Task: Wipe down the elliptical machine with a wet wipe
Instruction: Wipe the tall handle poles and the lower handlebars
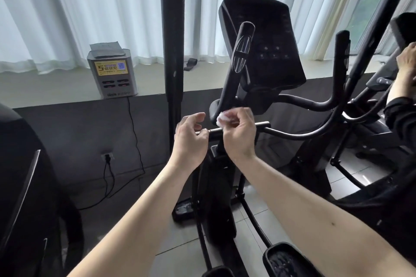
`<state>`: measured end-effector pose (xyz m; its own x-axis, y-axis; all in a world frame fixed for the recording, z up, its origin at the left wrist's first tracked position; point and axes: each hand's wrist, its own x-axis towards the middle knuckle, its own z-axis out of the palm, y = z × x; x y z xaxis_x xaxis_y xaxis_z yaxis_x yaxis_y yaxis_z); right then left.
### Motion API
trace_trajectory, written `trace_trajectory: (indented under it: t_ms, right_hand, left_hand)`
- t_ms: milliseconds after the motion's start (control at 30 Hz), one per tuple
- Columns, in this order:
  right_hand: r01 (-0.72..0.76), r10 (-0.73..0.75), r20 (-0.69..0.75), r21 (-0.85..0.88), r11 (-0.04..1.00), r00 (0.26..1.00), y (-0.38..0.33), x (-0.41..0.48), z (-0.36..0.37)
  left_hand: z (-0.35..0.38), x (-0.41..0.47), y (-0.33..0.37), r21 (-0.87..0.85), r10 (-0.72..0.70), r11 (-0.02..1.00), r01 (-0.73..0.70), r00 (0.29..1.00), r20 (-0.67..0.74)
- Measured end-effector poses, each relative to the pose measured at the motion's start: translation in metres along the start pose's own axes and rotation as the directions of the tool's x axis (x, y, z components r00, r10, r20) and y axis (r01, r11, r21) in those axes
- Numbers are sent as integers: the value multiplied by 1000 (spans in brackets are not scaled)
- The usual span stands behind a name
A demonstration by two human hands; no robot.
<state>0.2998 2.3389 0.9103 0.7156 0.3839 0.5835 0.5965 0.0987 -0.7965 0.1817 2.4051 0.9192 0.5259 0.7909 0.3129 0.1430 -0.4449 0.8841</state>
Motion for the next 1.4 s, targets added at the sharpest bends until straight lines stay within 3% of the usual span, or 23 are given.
trace_trajectory:
  t_ms: [67,167,333,467,567,633,700,900,1033,1233,1400]
  right_hand:
    - [-143,145,52,-43,989,988,23,-15,6]
    - [-297,296,42,37,954,954,36,-27,9]
    - [-40,54,-93,144,989,994,-4,-8,8]
    - [-14,27,-104,122,992,994,8,-8,16]
    - [-196,201,-27,125,973,979,44,-12,23]
    - [-368,374,-35,117,923,927,69,-10,20]
    - [-425,437,-49,154,892,898,75,-8,10]
    - [-261,256,69,420,869,964,38,-8,-7]
    - [-219,205,82,483,848,975,53,-10,1]
    - [-175,135,136,346,922,981,80,21,3]
    - [-16,-16,195,160,987,981,95,55,11]
  left_hand:
    - [0,-2,-2,9,-2,1000,2,1000,5]
    - [-4,-3,-7,29,-3,1000,4,1000,-5]
    - [-9,1,-11,26,-26,999,27,999,-35]
    - [-1,0,-10,38,-19,999,20,1000,-24]
    - [3,-1,-11,67,-13,998,14,1000,-15]
    - [5,0,-10,94,-9,995,10,1000,-14]
    - [7,2,-10,115,-1,993,3,1000,-15]
    - [23,10,9,133,18,991,-11,999,-49]
    - [38,15,22,187,92,980,-74,992,-90]
    - [53,27,34,248,78,969,-17,968,-239]
    - [54,34,39,342,76,939,18,962,-261]
